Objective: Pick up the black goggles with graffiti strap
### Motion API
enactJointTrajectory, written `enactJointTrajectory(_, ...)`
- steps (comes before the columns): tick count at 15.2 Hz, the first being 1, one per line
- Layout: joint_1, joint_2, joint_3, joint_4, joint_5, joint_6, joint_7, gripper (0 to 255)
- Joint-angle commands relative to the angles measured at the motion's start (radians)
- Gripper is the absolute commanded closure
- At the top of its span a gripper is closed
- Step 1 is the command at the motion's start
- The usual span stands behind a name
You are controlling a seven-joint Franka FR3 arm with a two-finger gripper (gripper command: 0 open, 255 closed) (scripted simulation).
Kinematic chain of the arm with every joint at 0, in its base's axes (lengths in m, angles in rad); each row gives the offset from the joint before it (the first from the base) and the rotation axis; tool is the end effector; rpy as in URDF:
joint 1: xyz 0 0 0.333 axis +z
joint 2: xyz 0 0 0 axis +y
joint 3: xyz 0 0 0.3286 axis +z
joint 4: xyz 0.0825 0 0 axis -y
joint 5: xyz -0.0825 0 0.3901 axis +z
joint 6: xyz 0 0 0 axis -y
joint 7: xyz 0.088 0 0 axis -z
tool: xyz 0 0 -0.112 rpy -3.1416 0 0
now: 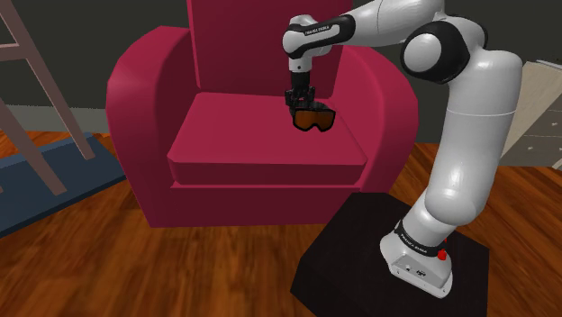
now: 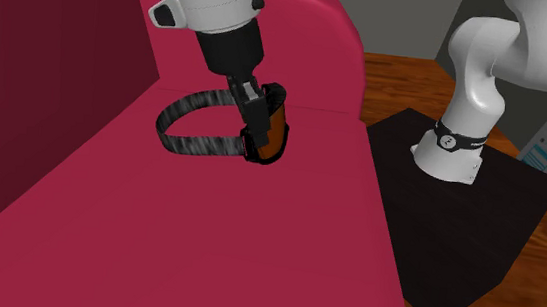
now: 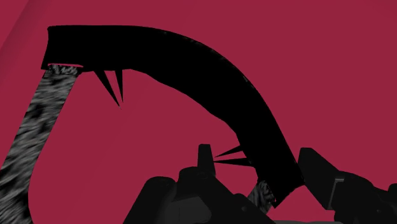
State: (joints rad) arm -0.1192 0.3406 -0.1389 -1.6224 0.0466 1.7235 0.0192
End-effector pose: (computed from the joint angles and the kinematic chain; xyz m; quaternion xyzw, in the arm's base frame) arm 0.6204 -0.1500 0.4144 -0.9828 0.1422 0.1170 0.0130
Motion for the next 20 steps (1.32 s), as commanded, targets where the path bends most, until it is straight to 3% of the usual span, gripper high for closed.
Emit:
enactJointTrajectory(1, -0.001, 0.002, -0.001, -0.003, 0.000, 0.002, 0.000, 255)
enactJointTrajectory(6, -0.001, 0.002, -0.001, 0.002, 0.000, -0.003, 0.000, 255)
enactJointTrajectory(20, -0.003, -0.021, -0.003, 0.157, -0.004, -0.182, 0.003, 255)
